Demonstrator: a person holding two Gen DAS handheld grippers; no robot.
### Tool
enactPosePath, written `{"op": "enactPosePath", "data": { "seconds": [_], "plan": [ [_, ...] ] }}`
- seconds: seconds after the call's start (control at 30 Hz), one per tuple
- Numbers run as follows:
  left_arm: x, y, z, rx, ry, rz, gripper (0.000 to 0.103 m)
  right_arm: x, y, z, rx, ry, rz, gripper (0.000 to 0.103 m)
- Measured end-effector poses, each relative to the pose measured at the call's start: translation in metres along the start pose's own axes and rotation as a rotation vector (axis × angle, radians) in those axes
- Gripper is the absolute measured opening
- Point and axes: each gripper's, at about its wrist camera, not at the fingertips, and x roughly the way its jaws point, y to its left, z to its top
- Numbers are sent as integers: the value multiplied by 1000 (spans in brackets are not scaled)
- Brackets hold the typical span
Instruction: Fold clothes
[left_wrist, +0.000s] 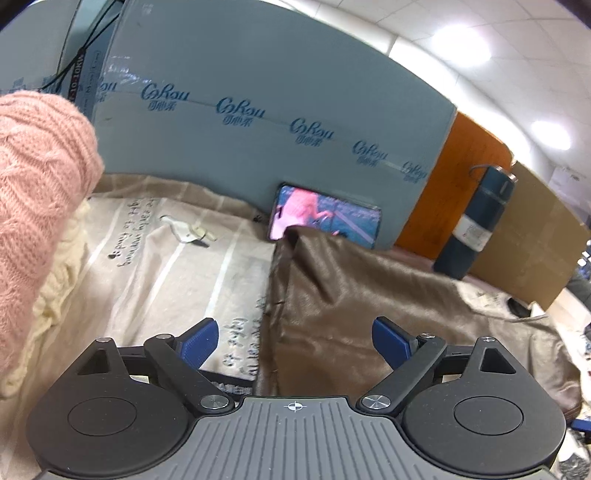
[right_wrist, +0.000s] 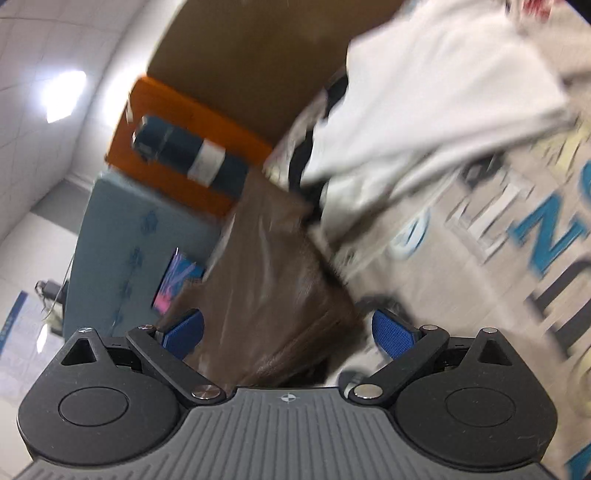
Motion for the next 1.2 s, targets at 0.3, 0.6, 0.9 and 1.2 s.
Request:
{"op": "enactPosePath", "data": {
  "seconds": [0.3,0.6,0.9,1.2],
  "plan": [
    [12,-3,-6,45,52,24,92,29,15,3,-6,-83,-16,93],
    [18,-6,-9,83,76,20,92,31,23,1,-53,-194,25,22],
    [22,-22,-17,173,98,-39,92,42,90,-1,-178,-188,305,20],
    [20,-22,-15,168,94,-60,92,122,158,-39,-269,51,430,19]
  ]
}}
